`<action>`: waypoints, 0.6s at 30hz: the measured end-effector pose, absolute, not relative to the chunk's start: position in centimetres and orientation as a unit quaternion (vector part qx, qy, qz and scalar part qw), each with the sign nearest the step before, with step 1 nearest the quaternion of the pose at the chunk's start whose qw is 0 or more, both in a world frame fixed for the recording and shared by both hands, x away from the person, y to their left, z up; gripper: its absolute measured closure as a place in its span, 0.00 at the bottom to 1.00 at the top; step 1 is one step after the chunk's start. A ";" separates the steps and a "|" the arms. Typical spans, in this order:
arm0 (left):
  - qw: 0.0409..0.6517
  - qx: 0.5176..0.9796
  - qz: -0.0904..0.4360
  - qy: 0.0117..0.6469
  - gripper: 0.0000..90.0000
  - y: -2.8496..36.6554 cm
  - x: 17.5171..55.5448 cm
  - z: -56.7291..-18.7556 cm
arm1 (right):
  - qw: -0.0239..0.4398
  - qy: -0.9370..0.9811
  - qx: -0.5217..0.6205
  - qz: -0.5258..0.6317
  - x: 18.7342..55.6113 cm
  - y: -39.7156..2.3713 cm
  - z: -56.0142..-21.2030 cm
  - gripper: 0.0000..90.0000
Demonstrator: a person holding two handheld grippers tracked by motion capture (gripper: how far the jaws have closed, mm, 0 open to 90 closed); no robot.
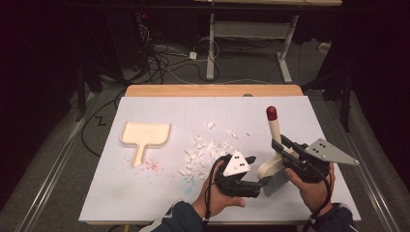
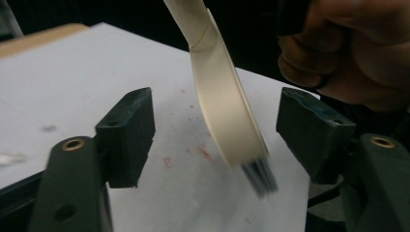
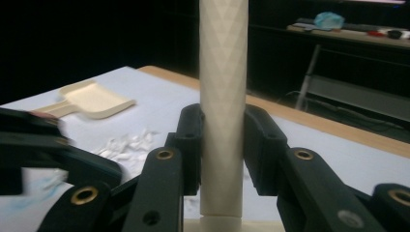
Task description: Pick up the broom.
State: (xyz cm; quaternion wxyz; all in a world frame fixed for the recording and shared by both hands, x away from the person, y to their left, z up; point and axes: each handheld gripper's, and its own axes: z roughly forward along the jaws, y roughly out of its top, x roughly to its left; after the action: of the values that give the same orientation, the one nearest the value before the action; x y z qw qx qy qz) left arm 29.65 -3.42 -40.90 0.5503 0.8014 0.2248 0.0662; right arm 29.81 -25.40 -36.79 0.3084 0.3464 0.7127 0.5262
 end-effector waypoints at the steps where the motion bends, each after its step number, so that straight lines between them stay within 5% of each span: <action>1: 0.547 0.803 0.063 0.228 0.33 -3.7 29.8 -41.2 | 0.308 0.713 0.346 0.526 29.8 -25.4 -36.8 0.80; 6: 0.553 0.797 0.034 0.242 0.48 -3.6 30.5 -42.2 | 0.309 0.721 0.325 0.529 28.9 -23.8 -37.0 0.79; 9: 0.556 0.795 0.032 0.241 0.68 -2.8 30.7 -42.4 | 0.310 0.723 0.317 0.530 28.4 -23.3 -36.9 0.79; 15: 0.547 0.808 0.043 0.216 0.72 -1.3 31.0 -42.0 | 0.293 0.723 0.305 0.546 28.2 -23.7 -36.6 0.77; 18: 0.532 0.821 0.051 0.199 0.72 -0.1 31.1 -41.7 | 0.278 0.732 0.272 0.559 28.4 -24.8 -36.4 0.63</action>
State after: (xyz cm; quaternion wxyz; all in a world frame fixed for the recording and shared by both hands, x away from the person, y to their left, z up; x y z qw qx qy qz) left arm 31.14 -0.11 -41.69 0.5323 0.8212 0.1990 0.0510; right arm 28.38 -24.82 -36.37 0.2776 0.2724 0.7324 0.5589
